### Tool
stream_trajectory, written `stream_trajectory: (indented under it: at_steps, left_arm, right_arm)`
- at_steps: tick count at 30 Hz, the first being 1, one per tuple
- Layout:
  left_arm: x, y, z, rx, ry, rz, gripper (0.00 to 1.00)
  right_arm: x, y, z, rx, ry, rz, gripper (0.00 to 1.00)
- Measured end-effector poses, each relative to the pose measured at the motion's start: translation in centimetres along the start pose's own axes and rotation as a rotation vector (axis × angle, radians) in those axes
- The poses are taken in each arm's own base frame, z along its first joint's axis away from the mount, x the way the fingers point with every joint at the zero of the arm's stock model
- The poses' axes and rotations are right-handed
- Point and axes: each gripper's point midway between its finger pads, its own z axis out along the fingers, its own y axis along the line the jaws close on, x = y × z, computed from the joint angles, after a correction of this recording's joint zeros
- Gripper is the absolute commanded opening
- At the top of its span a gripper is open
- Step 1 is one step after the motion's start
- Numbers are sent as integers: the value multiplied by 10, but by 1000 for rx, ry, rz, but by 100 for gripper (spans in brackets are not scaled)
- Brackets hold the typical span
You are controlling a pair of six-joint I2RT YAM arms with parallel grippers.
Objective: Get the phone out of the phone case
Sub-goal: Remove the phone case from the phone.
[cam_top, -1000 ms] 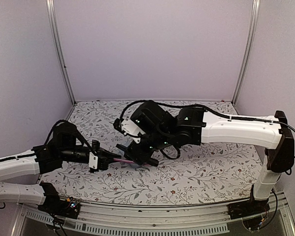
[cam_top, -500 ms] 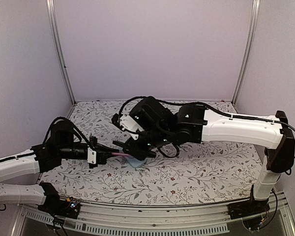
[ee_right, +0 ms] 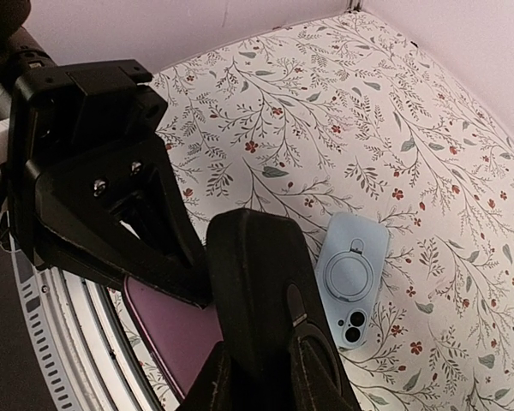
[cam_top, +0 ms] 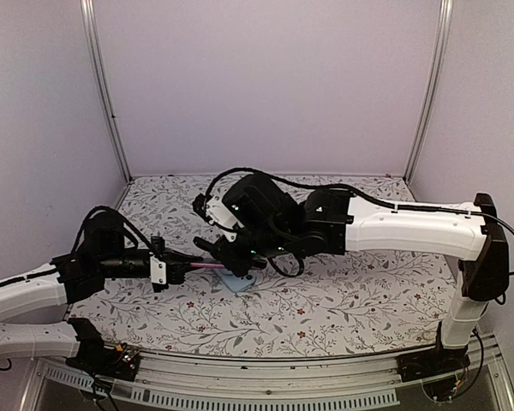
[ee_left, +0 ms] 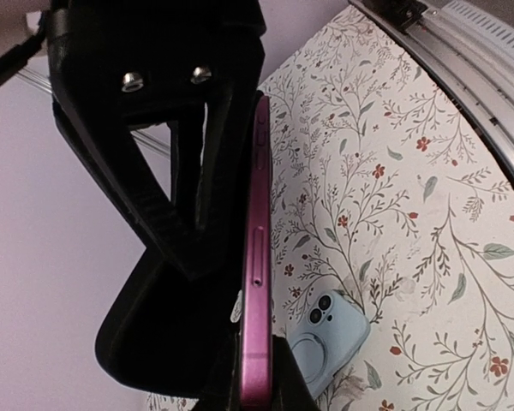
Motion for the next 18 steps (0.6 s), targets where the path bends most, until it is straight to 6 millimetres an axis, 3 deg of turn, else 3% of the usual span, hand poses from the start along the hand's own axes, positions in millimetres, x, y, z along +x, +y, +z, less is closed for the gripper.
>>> stream_trajectory:
  at_steps: [8, 18]
  left_arm:
    - [2, 3, -2, -16, 13, 3, 0]
    - [3, 3, -2, -18, 15, 4, 0]
  right_arm:
    - [-4, -5, 1, 27, -25, 3, 11]
    - [-2, -12, -4, 61, -51, 26, 9]
